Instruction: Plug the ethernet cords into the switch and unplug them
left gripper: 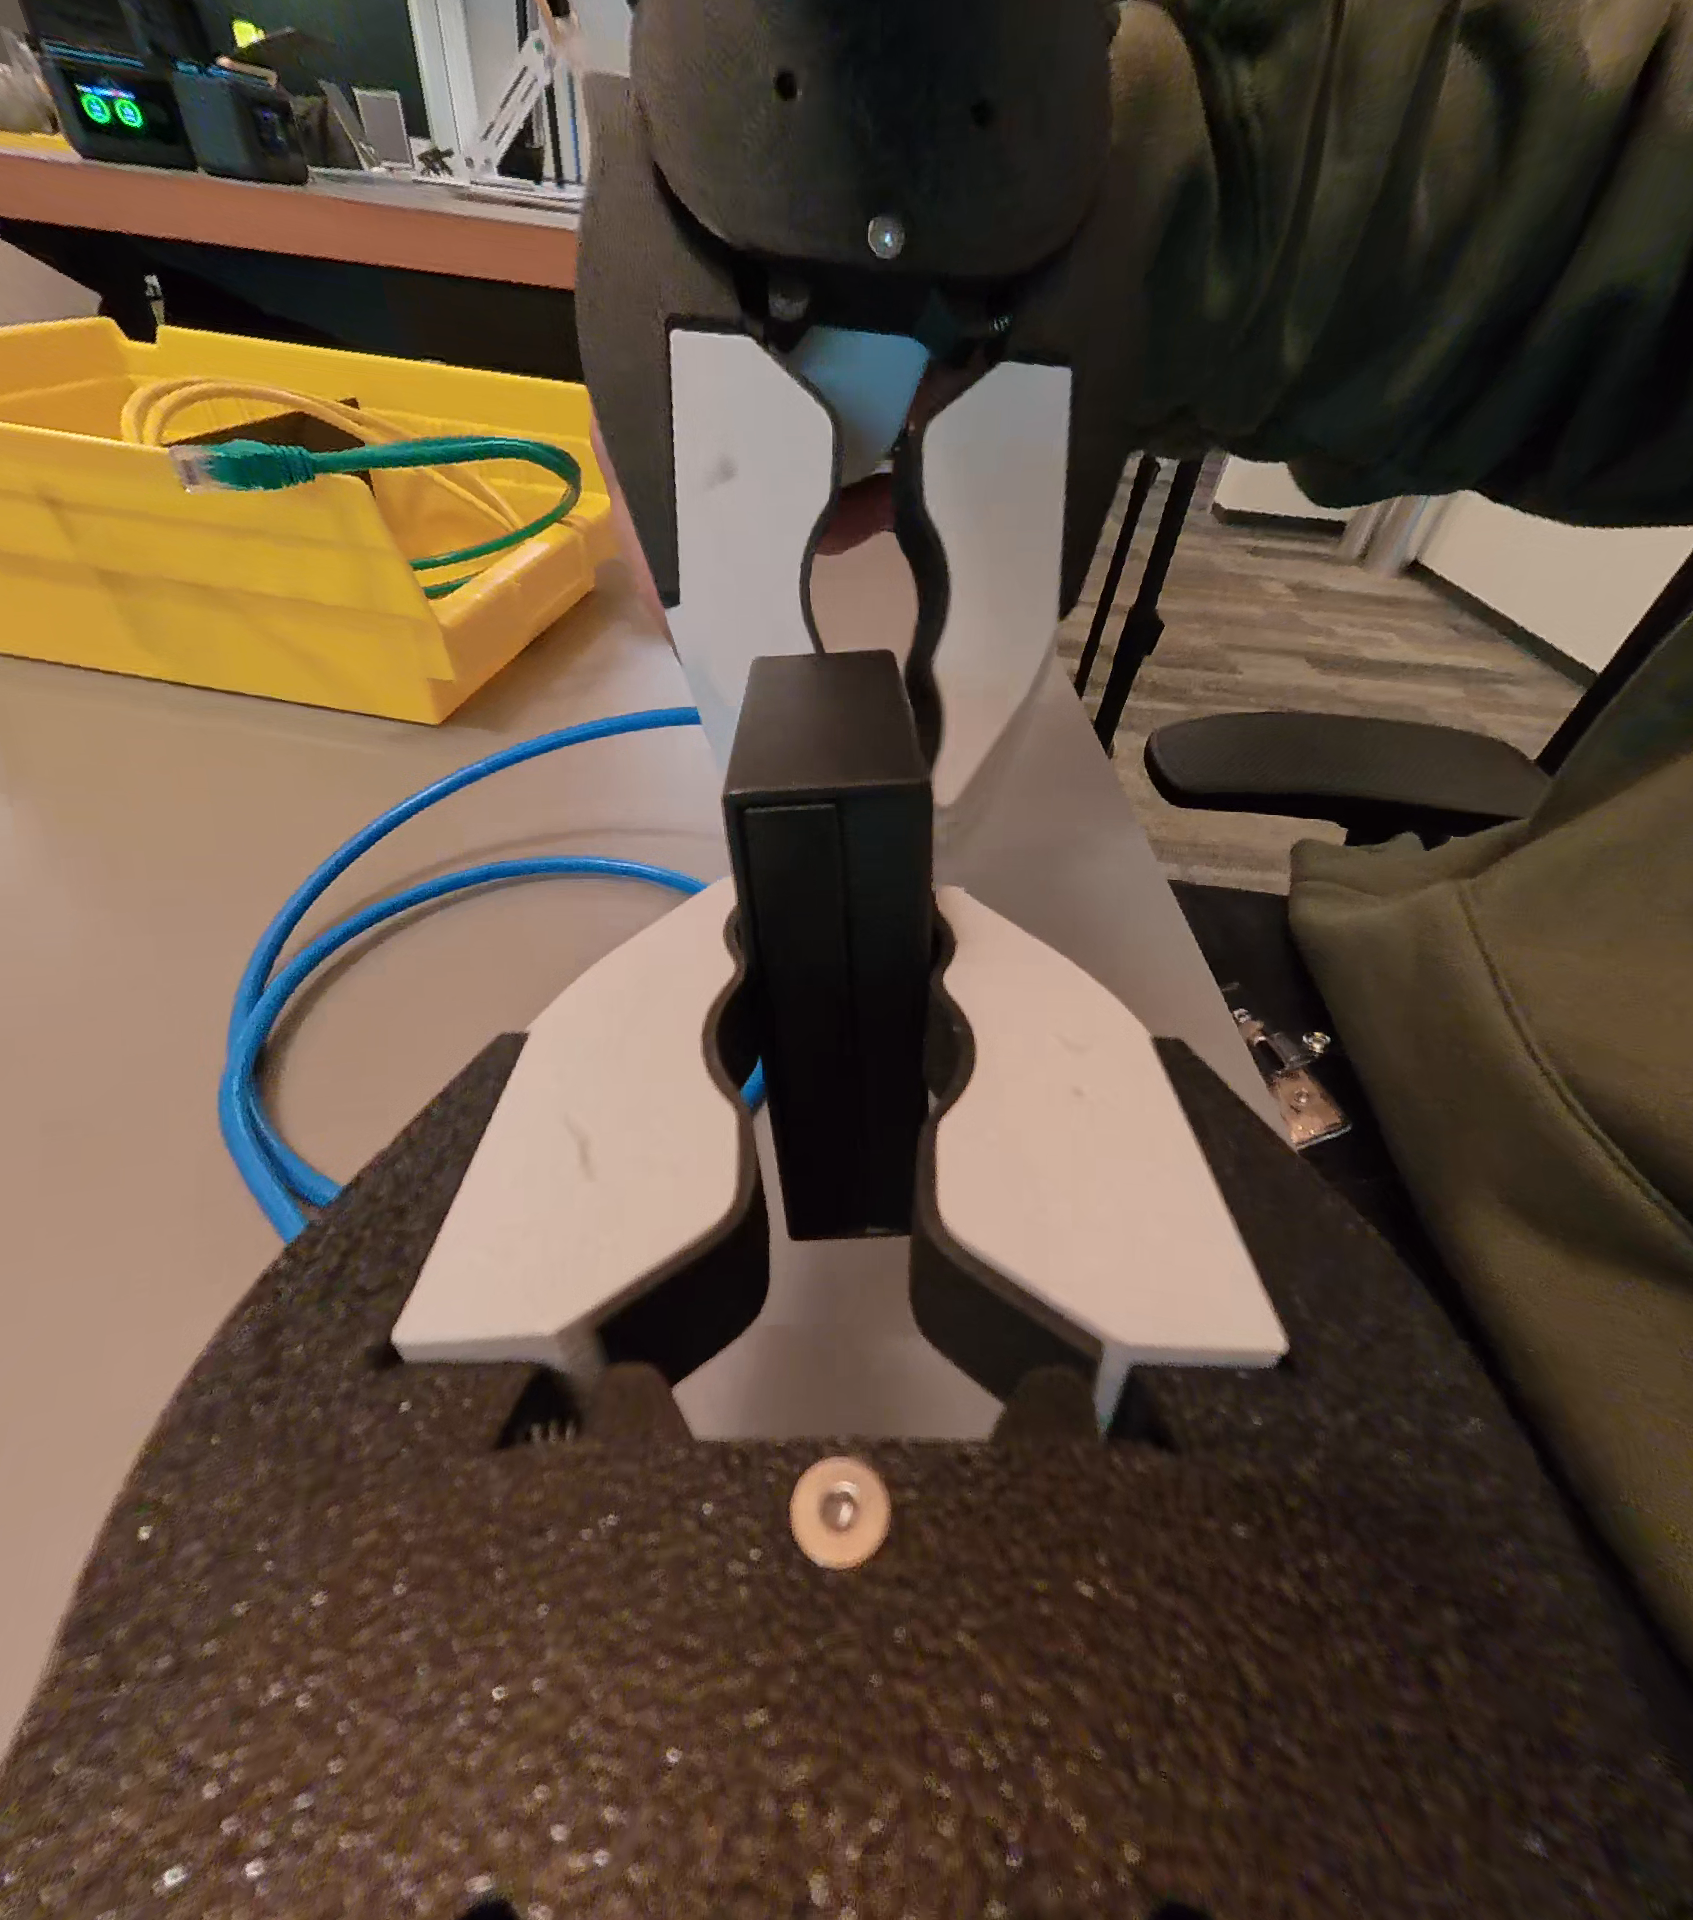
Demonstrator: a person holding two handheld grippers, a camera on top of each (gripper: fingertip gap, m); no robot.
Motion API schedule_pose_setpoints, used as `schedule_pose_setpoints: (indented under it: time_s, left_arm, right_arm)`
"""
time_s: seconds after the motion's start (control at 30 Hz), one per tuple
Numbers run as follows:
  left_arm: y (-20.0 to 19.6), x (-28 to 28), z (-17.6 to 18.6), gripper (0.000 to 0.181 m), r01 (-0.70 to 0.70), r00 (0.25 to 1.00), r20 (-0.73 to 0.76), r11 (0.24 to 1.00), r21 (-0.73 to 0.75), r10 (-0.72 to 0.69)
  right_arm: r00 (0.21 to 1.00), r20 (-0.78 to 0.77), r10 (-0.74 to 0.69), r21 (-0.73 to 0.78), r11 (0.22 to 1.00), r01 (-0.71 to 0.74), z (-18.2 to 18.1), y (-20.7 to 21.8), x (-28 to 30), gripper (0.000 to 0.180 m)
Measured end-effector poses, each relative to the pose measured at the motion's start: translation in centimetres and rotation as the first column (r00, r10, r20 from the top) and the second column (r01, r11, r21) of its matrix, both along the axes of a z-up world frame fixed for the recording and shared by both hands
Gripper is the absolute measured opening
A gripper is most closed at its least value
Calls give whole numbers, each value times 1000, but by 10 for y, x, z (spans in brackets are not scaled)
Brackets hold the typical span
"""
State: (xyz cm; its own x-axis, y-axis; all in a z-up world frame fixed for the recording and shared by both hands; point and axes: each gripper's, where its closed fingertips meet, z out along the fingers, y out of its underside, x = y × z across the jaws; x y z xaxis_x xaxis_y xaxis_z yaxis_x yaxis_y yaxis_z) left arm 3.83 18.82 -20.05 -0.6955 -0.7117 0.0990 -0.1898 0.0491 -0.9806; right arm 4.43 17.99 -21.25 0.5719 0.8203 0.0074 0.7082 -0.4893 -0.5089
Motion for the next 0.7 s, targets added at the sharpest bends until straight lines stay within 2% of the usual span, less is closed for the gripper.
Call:
schedule_pose_setpoints:
  time_s: [0.2, 0.7]
  left_arm:
    - [1, -1, 3, 27, -6, 1000, 9, 1000, -4, 6]
    - [2, 1, 4, 28, -14, 1000, 6, 1000, -9, 14]
  right_arm:
    - [999, -41, -4, -8, 1000, 3, 4, 1, -1, 15]
    - [1000, -8, 20, 0, 1000, -20, 5, 2, 0, 15]
